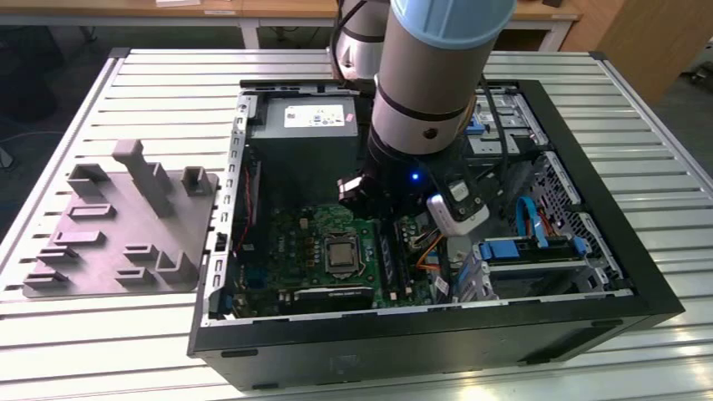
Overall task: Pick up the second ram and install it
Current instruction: 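Insert the second ram into the second slot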
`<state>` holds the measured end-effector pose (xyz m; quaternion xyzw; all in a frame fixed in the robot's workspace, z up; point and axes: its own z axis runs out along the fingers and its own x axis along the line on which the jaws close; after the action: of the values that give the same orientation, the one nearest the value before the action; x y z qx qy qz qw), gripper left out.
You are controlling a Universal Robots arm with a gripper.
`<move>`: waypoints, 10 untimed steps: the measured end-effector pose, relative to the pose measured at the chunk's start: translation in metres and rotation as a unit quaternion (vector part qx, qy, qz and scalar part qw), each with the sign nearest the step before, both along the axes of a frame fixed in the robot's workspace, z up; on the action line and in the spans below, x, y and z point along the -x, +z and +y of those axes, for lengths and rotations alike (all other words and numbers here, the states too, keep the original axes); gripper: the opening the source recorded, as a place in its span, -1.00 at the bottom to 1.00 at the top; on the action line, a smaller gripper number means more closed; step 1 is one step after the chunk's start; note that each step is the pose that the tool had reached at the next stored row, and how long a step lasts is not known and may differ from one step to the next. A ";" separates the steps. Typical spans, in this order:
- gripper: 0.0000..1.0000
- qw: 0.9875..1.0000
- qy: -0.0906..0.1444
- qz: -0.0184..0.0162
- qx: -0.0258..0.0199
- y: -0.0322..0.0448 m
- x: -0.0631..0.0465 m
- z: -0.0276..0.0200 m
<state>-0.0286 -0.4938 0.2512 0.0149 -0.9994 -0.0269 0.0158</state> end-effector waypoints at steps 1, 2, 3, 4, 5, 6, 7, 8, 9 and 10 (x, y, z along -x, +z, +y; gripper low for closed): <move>-0.77 1.000 -0.001 0.000 0.000 -0.0007 0.000 -0.0002; -0.77 1.000 -0.003 0.000 0.000 -0.0013 0.000 -0.0005; -0.77 1.000 -0.005 0.000 0.000 -0.0020 0.000 -0.0007; -0.77 1.000 -0.007 0.000 0.000 -0.0026 0.000 -0.0009; -0.77 1.000 -0.009 0.000 0.000 -0.0030 0.000 -0.0010; -0.77 1.000 -0.011 0.000 0.001 -0.0032 0.000 -0.0010; -0.77 1.000 -0.013 0.000 0.001 -0.0035 -0.001 -0.0010; -0.77 1.000 -0.014 0.000 0.002 -0.0039 -0.001 -0.0010; -0.77 1.000 -0.014 0.000 0.002 -0.0045 -0.001 -0.0011; -0.77 1.000 -0.015 0.000 0.002 -0.0052 -0.001 -0.0010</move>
<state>-0.0279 -0.4949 0.2460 0.0001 -0.9996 -0.0254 0.0158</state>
